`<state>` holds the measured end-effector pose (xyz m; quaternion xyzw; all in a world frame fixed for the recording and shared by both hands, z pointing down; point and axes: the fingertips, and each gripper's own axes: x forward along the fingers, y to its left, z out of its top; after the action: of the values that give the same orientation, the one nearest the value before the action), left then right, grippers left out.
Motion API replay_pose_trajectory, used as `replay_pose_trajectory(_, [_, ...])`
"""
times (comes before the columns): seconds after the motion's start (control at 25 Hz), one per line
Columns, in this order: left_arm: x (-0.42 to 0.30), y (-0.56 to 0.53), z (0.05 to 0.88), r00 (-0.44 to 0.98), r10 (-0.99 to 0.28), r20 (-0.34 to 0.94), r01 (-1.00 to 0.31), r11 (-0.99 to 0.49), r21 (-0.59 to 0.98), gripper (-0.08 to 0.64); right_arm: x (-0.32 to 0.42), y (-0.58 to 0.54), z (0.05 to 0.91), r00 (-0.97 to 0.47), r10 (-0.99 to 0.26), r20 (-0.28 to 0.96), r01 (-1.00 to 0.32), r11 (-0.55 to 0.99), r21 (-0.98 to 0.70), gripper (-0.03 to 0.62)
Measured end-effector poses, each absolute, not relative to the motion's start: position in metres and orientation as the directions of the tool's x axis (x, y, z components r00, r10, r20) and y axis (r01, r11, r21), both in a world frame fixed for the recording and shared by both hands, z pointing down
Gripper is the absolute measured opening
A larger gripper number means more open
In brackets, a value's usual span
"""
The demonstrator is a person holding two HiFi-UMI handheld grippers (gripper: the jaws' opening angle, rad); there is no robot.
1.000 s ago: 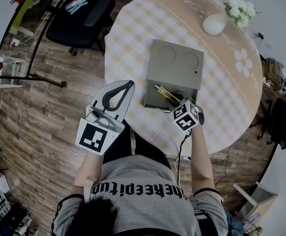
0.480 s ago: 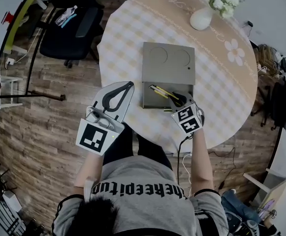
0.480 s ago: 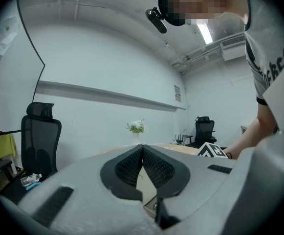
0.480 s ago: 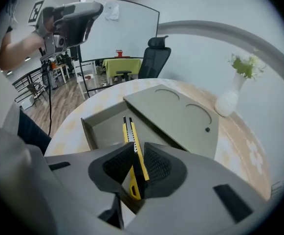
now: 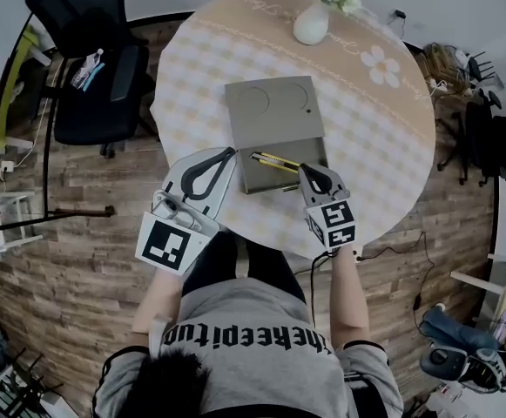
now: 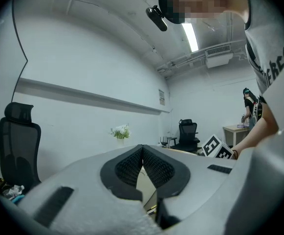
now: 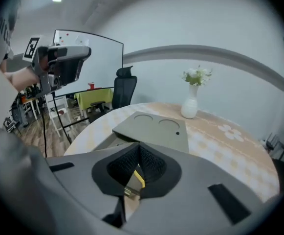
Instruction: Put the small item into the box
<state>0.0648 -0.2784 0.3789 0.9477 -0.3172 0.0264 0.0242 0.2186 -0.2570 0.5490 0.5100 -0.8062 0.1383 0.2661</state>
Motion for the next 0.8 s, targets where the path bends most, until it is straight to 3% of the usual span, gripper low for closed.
replay_pose_trajectory(0.8, [0.084,-0.242,0.361,0.931,-0.365,0.013,-0.365,-0.931,-0.020,0.015,0.207,-0.206,0.445,-0.129,-0.949,0.287,-0.989,0.143,0.028,0.005])
